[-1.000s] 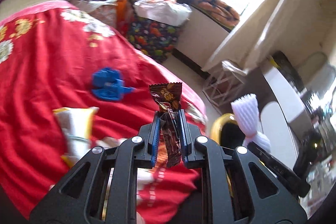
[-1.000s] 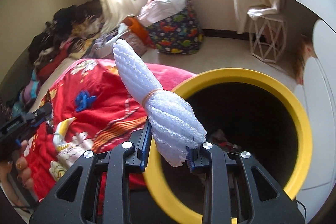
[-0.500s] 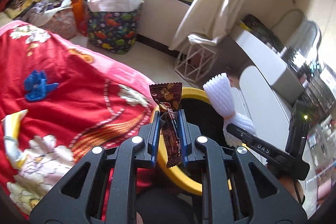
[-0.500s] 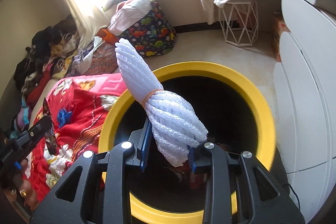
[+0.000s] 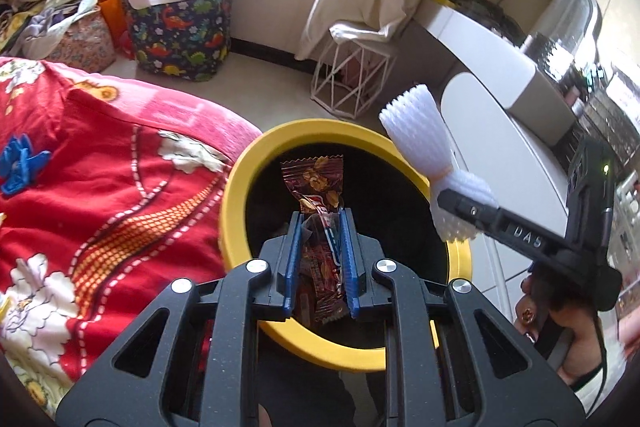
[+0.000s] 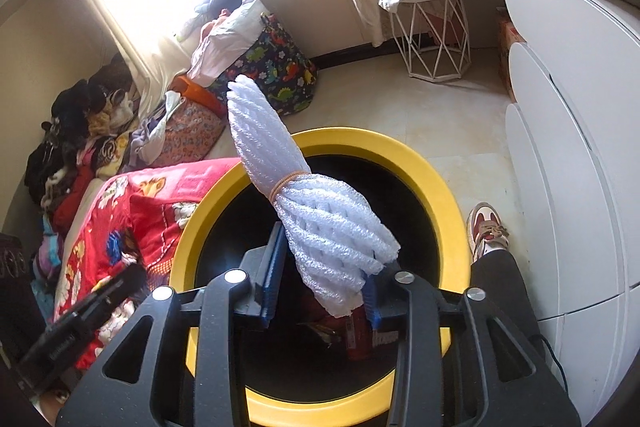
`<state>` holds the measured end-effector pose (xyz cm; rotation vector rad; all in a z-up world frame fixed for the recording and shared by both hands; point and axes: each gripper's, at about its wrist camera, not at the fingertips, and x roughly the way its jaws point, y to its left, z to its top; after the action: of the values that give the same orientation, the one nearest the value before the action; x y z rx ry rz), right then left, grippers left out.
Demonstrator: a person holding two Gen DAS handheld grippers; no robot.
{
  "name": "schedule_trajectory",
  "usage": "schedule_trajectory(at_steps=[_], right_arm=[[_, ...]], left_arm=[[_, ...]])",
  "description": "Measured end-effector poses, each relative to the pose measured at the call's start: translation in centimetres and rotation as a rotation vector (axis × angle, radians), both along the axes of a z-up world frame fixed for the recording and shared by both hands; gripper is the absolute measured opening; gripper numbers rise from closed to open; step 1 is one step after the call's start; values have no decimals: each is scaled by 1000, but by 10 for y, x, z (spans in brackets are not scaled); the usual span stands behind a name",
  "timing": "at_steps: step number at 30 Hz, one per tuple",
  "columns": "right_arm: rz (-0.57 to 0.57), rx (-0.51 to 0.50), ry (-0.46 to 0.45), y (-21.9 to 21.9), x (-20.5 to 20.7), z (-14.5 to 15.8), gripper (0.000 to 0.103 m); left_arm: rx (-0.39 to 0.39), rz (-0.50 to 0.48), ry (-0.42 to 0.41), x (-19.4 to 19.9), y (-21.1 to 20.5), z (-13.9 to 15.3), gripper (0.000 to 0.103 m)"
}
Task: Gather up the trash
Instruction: 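Carry the foam net and chocolate wrapper over the yellow bin, then open both tools to drop the foam net and wrapper into the bin, then grasp blue glove with right tool while left tool grasps white-yellow printed packet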
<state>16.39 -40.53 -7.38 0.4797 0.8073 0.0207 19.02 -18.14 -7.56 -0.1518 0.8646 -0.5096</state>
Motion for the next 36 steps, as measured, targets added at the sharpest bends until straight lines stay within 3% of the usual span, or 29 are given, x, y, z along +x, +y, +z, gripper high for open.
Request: schedule_trajectory(at_steps=[1,3,6,7,10,14,21,30,36], right_arm=[[-7,4,-1,-2,-1,0,45],[-23,14,-4,-5,-1,0,57],[-36,27,-14,-8,-3,2,60],[-34,26,-17,-7,-2,2,61],[-19,21,-27,0,-1,5,63],[26,6,-49,15,3,12,65],[152,-25,-82,64,21,29,70],[356,-83,-100,153,57,45,71],[477,-108,-67,219,86,39,71]], left_arm=[[2,-8,6,1,-3,-2,20],[-7,-5,10,1,-4,-4,57],[-14,5,5,0,-1,-4,64],[-6,15,-3,-1,1,-3,72],[9,41,-30,-3,6,2,83],[49,86,-68,-5,19,7,89],[110,178,-116,-12,57,15,89],[129,352,-109,-21,132,16,89],[134,476,-82,-24,185,11,89]])
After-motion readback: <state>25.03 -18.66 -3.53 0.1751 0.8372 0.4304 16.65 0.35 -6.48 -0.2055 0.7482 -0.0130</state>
